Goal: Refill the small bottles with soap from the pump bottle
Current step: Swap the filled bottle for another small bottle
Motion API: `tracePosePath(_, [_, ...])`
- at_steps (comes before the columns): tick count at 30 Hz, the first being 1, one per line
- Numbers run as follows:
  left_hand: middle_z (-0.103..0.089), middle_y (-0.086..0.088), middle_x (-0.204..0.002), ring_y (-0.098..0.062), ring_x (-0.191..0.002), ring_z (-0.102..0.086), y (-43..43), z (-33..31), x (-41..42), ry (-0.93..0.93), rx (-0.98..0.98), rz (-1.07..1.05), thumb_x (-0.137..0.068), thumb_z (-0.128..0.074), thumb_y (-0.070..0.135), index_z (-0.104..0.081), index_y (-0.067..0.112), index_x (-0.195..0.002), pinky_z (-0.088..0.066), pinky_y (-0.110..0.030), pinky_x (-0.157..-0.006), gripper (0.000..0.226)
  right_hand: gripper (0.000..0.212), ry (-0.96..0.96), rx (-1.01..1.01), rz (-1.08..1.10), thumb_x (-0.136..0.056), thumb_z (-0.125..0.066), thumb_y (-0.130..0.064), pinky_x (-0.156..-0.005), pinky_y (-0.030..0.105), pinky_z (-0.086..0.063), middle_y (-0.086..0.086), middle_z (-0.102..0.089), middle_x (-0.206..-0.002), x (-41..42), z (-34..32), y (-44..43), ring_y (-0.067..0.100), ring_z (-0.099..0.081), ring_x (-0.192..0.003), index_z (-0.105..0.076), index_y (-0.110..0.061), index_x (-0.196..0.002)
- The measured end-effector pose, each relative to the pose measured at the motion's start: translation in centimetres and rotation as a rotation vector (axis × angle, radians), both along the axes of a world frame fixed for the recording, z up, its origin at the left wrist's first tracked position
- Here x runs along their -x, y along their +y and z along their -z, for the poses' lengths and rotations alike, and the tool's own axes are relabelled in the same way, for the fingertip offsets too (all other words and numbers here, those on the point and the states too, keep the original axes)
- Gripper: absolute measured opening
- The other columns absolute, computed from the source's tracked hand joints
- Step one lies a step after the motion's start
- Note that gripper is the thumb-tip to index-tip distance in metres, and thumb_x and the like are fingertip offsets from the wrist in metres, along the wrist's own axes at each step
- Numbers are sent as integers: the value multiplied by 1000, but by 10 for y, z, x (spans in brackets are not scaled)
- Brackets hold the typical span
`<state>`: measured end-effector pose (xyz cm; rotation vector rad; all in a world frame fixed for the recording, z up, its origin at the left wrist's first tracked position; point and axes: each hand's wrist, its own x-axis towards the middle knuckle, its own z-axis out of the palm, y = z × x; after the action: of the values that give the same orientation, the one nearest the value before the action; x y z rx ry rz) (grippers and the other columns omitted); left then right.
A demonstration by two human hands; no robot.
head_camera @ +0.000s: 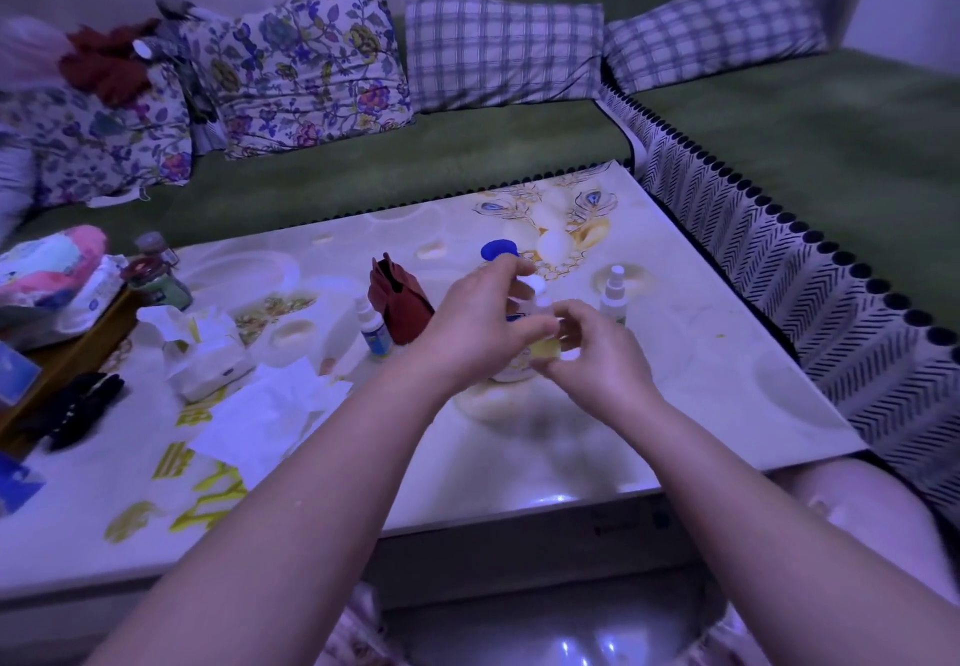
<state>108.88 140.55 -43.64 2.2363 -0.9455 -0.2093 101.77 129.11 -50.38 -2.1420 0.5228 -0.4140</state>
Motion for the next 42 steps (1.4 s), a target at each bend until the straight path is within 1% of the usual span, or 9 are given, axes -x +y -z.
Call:
tracePosePath(3, [-64, 3, -112, -15, -104, -59, -12, 8, 2, -23, -41, -3, -88, -63, 22, -55, 17, -122, -46, -35, -95, 36, 21, -43, -149, 212, -84, -65, -31, -69, 27, -41, -19, -61, -84, 14, 16, -26, 9, -61, -82, -53, -32, -102])
tracePosePath(8, [-66, 2, -106, -17, -101, -60, -21, 28, 5, -45, -125, -46, -89, -53, 16, -65, 22, -105, -49, -34, -89, 20, 57, 26, -280, 365, -70, -76, -10, -80, 35, -49, -3, -69, -103, 33, 44, -73, 14, -61, -85, -51, -28, -118])
tracePosePath(12, [-63, 5, -99, -14, -88, -58, -19, 38, 6, -89, -144, -80, -88, -52, 11, -65, 17, -102, -46, -25, -72, 20, 63, 44, -254, 410, -72, -76, -14, -78, 31, -47, -2, -69, -106, 31, 56, -88, 15, -61, -90, -48, -22, -128])
tracePosePath(16, [-66, 4, -98, -19, -91, -59, -14, 43, 3, -76, -178, -97, -87, -55, 14, -67, 23, -96, -49, -32, -77, 18, 54, 80, -193, 444, -84, -66, -30, -81, 32, -44, -4, -69, -107, 21, 62, -90, 18, -61, -102, -44, -17, -132])
tracePosePath(23, [-61, 13, -82, -15, -89, -60, -9, 46, -6, -74, -212, -130, -86, -57, 17, -69, 25, -92, -48, -28, -74, 16, 50, 59, -155, 482, -87, -63, -33, -75, 27, -39, -4, -69, -104, 9, 70, -89, 18, -61, -98, -45, -16, -131])
tracePosePath(29, [-66, 8, -95, -16, -93, -60, -6, 48, -8, -62, -208, -134, -86, -58, 19, -70, 26, -93, -49, -30, -78, 15, 51, 64, -161, 477, -89, -58, -44, -79, 29, -42, 0, -66, -111, 10, 77, -86, 18, -61, -98, -46, -15, -131])
tracePosePath(34, [-69, 6, -96, -16, -94, -61, -2, 48, -10, -49, -217, -134, -86, -59, 22, -69, 27, -92, -50, -34, -82, 13, 61, 104, -160, 482, -76, -72, -13, -81, 28, -41, 3, -59, -120, 23, 81, -80, 19, -59, -100, -46, -15, -131])
tracePosePath(37, [-69, 8, -99, -15, -97, -61, 3, 50, -12, -37, -233, -137, -86, -59, 23, -69, 27, -91, -50, -36, -85, 12, 50, 92, -135, 493, -75, -72, -13, -74, 27, -39, 0, -60, -109, 28, 81, -69, 16, -57, -89, -52, -17, -121])
tracePosePath(42, [-68, 7, -96, -16, -96, -60, 19, 52, -10, -31, -258, -156, -86, -60, 22, -68, 26, -89, -50, -36, -85, 10, 26, 52, -134, 487, -79, -69, -19, -75, 28, -42, -7, -66, -96, 29, 74, -47, 16, -62, -91, -63, -24, -104])
